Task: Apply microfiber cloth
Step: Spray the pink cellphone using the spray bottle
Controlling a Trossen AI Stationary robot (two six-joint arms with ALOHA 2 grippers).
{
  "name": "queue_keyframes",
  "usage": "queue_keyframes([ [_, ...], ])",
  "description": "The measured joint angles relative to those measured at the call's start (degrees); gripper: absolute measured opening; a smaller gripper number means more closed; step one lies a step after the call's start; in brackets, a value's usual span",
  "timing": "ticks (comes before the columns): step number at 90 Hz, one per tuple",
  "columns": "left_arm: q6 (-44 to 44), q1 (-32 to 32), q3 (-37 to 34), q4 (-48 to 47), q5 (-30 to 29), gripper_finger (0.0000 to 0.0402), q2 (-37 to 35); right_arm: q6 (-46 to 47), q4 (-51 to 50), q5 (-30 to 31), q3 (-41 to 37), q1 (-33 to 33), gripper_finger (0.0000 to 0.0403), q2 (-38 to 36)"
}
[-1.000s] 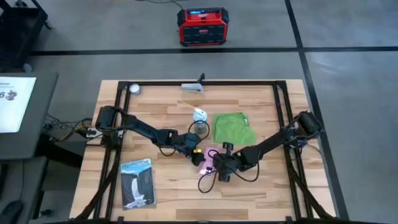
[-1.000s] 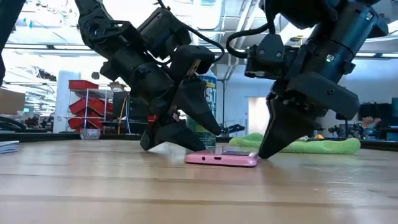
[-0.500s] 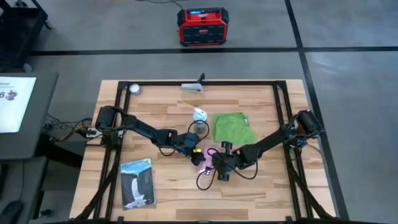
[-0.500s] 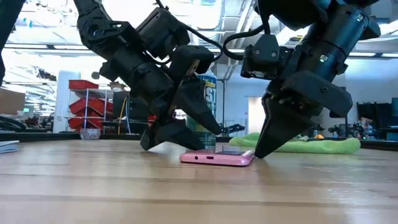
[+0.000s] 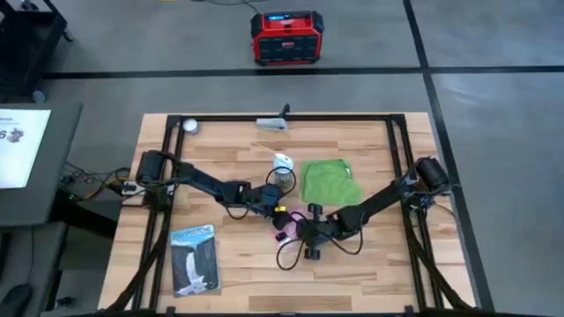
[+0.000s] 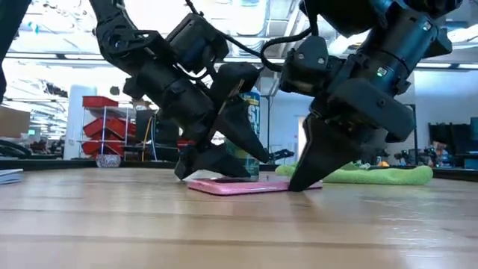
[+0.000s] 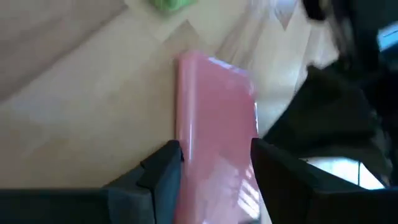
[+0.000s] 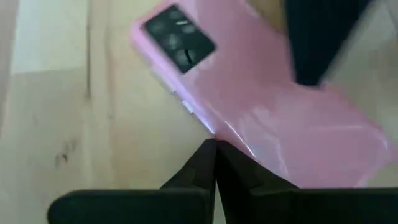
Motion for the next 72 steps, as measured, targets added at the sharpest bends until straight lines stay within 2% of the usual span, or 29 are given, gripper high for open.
queue_keyframes([
  [7, 0.06, -0.96, -0.02, -0.26, 5.63, 0.0169, 0.04, -0.01, 1.25, 0.69, 0.17, -0.51, 0.0, 0.12],
  [12, 0.11, -1.12, 0.0, -1.16, 7.38, 0.0169, -0.03, -0.01, 1.01, 1.3, 0.17, -0.61, 0.0, 0.16],
  [29, 1.63, -0.89, 0.26, -8.54, 4.09, 0.0177, -0.46, 0.01, 0.46, 0.77, 0.15, -0.48, 0.0, 0.15],
  [51, 3.01, 0.02, -0.17, -7.03, 3.96, 0.0182, -2.57, 0.27, -0.29, 0.73, 0.08, 0.7, 0.0, 0.08],
  [72, 7.61, 0.69, -0.17, -7.58, 1.87, 0.0183, -11.69, 0.45, -0.8, 0.03, -0.03, 0.93, 0.0, 0.08],
])
